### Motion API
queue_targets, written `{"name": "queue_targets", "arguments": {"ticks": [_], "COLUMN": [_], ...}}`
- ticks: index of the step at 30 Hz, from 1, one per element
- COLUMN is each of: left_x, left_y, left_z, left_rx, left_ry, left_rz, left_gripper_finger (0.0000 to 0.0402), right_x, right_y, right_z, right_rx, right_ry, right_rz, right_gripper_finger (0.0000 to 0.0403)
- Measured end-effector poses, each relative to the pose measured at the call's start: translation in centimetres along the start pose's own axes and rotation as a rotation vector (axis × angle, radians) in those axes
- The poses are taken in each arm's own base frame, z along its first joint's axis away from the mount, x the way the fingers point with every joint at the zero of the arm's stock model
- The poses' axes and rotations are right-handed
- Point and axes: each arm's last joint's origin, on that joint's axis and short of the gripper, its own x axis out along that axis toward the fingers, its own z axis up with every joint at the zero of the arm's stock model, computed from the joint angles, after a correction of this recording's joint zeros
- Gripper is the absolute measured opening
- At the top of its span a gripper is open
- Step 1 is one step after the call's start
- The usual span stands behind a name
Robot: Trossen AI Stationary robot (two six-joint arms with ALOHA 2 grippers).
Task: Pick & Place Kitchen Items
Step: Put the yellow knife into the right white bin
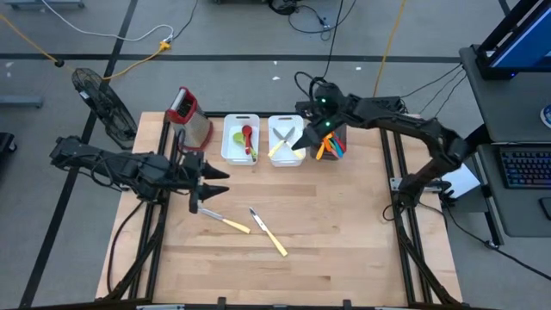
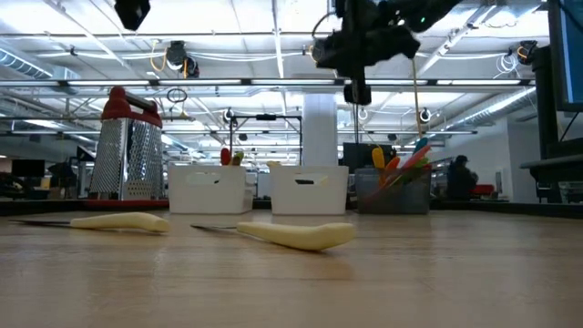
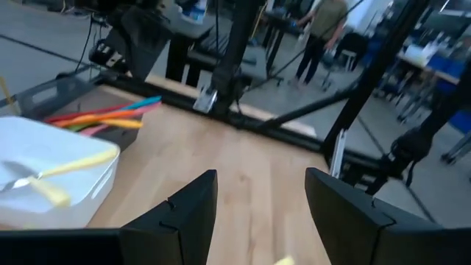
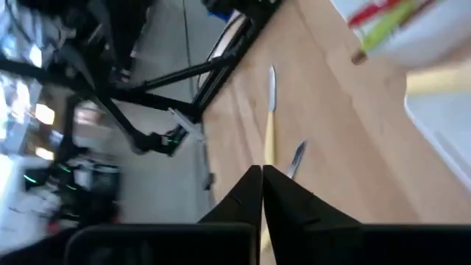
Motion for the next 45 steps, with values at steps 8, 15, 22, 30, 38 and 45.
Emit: {"name": "queue_targets", "arguments": {"ticks": [8, 15, 22, 30, 38, 45], "left_x": [2.3, 6.7, 9.2, 9.2, 7.5, 7.2], "left_y": [-0.7, -0.7, -0.6, -1.7, -3.0, -2.6], "left_z": [0.1, -3.1, -6.3, -9.8, -12.2, -14.1], "left_rx": [-0.132, -0.3, -0.744, -1.248, -1.52, -1.627], "left_ry": [-0.062, 0.088, 0.286, 0.492, 0.478, 0.444], "left_rz": [-0.023, 0.063, 0.131, 0.343, 0.63, 0.87], "left_gripper_finger": [0.0212, 0.0212, 0.0211, 0.0211, 0.0211, 0.0211], "right_x": [-2.0, -3.5, -4.5, -4.5, -4.5, -4.5], "right_y": [4.2, 4.5, 3.0, 1.5, 1.4, 1.4], "right_z": [-3.4, -7.8, -11.7, -13.7, -13.8, -13.9], "right_rx": [-0.318, -0.411, -0.397, -0.407, -0.479, -0.496], "right_ry": [-0.098, -0.247, -0.372, -0.405, -0.391, -0.372], "right_rz": [-0.006, 0.108, 0.247, 0.286, 0.292, 0.305], "right_gripper_finger": [0.0002, 0.0001, 0.0001, 0.0001, 0.0001, 0.0001]}}
